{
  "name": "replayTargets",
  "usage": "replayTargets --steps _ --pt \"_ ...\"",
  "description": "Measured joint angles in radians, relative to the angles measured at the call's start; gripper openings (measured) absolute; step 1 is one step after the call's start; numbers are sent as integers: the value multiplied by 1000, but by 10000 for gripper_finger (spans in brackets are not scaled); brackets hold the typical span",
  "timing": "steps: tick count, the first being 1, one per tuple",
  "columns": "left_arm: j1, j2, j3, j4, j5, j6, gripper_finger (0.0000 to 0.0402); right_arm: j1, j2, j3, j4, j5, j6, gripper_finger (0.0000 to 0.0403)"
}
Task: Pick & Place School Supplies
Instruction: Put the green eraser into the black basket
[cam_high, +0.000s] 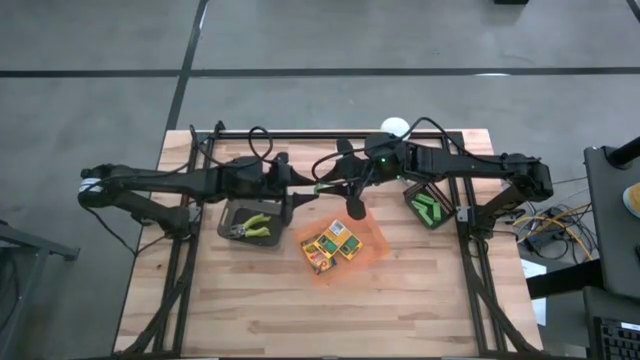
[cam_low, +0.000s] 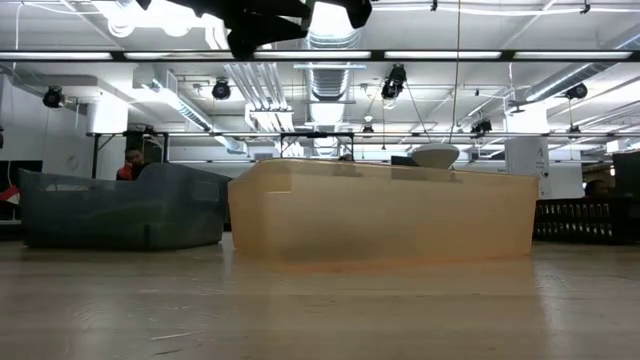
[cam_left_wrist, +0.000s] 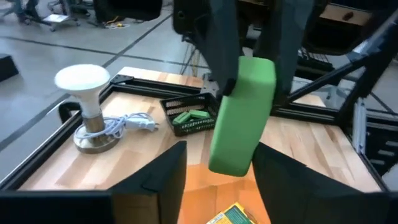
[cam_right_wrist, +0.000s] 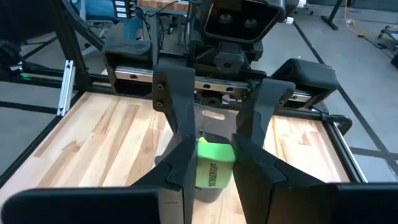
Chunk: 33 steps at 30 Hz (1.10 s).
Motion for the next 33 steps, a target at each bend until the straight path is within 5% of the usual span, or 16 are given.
replayTargets --steps 14,23,33 --pt "-2 -3 0 -4 -72 -40 221 -1 0 0 0 14 1 83" --pt "1 -23 35 -67 -114 -33 223 -6 -35 0 -37 145 1 92" --pt "2 -82 75 -197 -376 65 223 -6 -148 0 -309 541 211 89"
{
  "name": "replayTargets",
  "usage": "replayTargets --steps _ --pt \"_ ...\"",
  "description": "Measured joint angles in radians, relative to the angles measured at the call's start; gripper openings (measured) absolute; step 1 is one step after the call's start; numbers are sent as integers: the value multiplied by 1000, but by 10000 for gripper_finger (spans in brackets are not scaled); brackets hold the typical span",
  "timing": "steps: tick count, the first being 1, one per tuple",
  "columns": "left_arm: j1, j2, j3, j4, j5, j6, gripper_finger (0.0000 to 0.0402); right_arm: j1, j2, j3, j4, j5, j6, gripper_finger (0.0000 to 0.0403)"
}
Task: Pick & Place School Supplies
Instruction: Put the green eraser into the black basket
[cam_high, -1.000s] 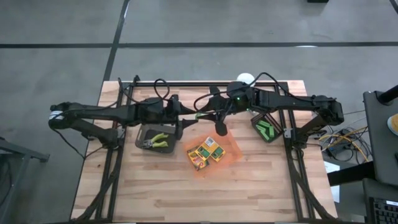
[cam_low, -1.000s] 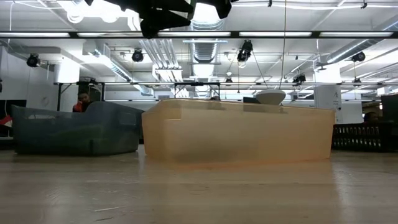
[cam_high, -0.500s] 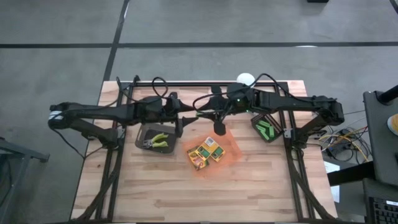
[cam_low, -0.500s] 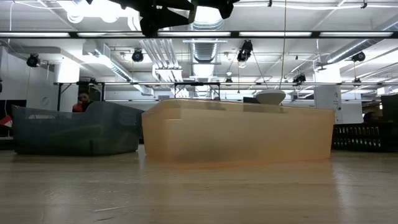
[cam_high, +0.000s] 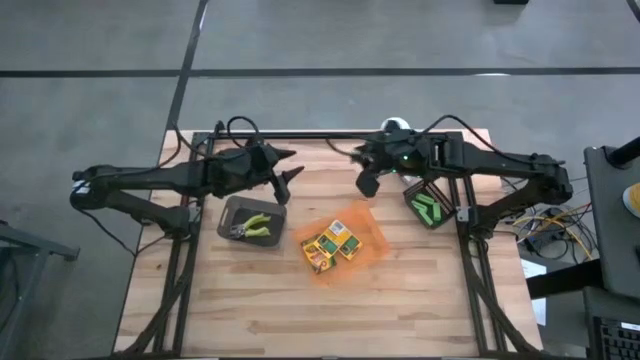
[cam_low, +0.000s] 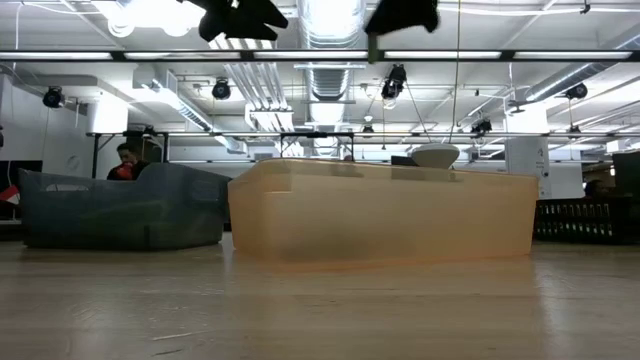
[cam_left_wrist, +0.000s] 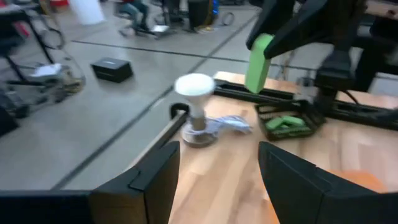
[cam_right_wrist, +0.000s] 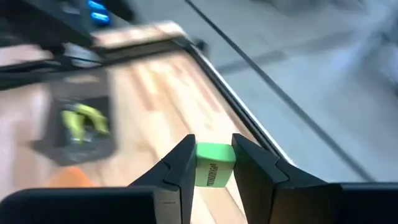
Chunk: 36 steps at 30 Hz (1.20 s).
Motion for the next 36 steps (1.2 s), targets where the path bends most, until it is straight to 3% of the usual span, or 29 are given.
replayTargets --steps 6,16,22,26,36 --pt "6 -7 0 -2 -61 10 223 -8 -56 0 -315 187 326 89" --pt "42 -5 0 -2 -93 7 222 -95 -63 0 -866 193 866 91" --pt "50 -5 0 -3 -93 6 222 -129 -62 -9 -900 97 944 90" --pt "50 -5 0 -22 -92 5 222 -145 -55 -36 -904 88 996 91" --pt "50 -5 0 -77 -77 -6 222 -241 -64 -230 -907 -50 1135 93"
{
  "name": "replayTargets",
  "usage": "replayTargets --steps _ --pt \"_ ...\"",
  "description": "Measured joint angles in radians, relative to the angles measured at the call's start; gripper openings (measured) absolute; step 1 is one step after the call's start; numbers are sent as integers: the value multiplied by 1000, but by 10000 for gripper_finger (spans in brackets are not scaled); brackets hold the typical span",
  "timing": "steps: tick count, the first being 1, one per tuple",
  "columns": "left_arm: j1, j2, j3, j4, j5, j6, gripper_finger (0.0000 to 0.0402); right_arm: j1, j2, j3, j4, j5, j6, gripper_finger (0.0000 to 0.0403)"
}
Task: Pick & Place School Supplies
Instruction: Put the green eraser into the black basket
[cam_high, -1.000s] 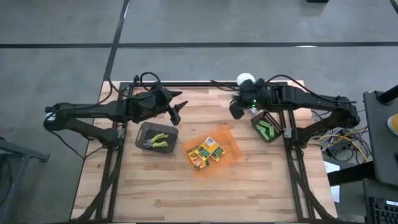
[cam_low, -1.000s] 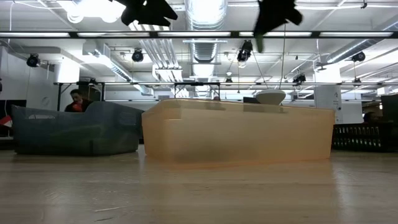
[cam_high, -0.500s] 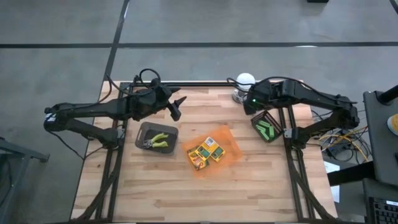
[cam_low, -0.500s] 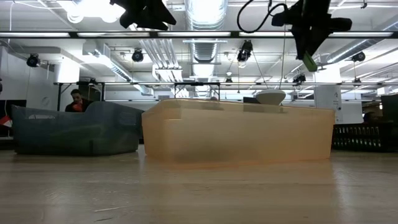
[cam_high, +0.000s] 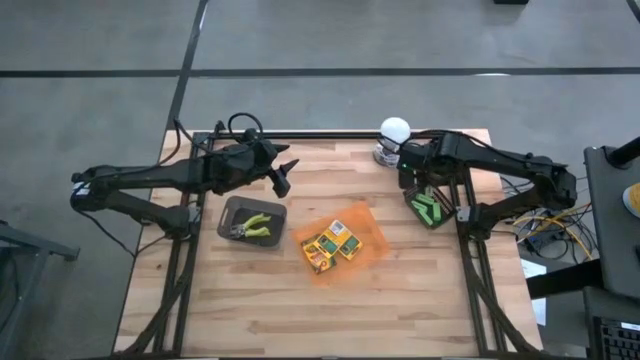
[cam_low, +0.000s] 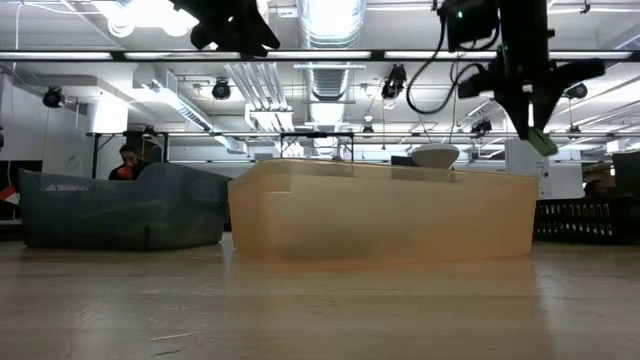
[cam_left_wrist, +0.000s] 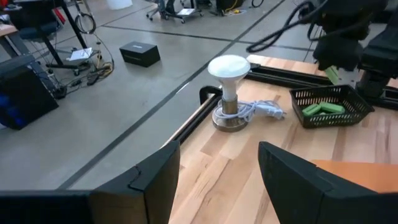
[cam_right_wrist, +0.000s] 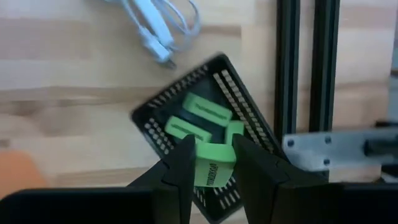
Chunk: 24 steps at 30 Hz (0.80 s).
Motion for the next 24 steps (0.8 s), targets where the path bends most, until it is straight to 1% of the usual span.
replayTargets --steps 6,15,18,21,24 --pt "0 0 0 -6 0 0 222 -41 0 -116 31 -79 40 93" --pt "-1 0 0 -21 1 11 222 -52 2 -285 231 -127 71 93" --pt "-1 0 0 -33 1 11 222 -52 2 -329 248 -141 103 93" --pt "-1 0 0 -48 1 13 222 -52 2 -378 254 -187 154 93" --pt "0 0 0 -53 2 13 222 -52 2 -417 254 -206 161 93"
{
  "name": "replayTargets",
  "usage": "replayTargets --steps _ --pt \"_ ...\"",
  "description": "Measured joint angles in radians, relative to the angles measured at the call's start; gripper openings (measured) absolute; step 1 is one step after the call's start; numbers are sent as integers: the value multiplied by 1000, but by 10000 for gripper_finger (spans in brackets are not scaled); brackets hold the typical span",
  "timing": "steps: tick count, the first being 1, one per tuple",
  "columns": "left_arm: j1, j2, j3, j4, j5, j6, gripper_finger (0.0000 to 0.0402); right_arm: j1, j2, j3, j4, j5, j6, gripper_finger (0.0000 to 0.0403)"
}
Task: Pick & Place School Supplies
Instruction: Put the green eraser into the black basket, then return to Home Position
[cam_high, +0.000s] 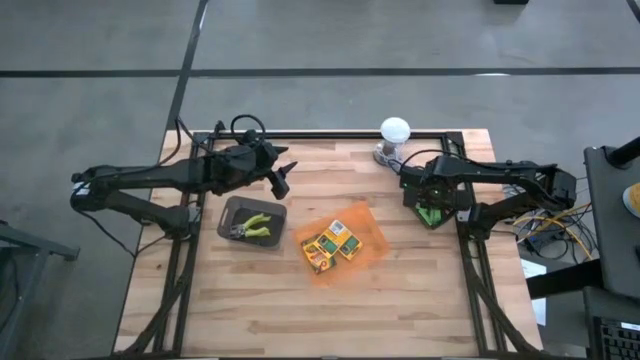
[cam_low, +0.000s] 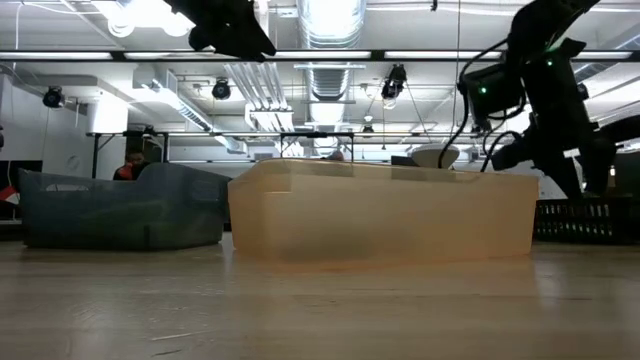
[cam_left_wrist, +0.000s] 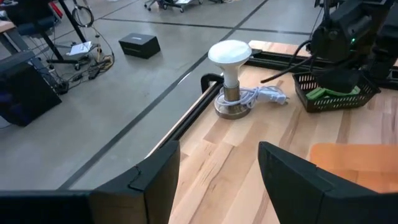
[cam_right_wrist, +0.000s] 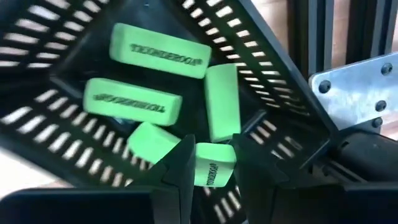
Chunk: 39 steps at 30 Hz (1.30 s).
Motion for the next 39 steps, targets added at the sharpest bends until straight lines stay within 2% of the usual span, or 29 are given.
replayTargets --steps 17,32,39 --pt "8 0 0 0 0 19 222 0 1 -28 62 0 -31 98" --pt "14 0 0 0 0 17 222 0 1 -29 75 5 -68 179" --pt "14 0 0 0 0 17 222 0 0 -26 79 1 -92 189"
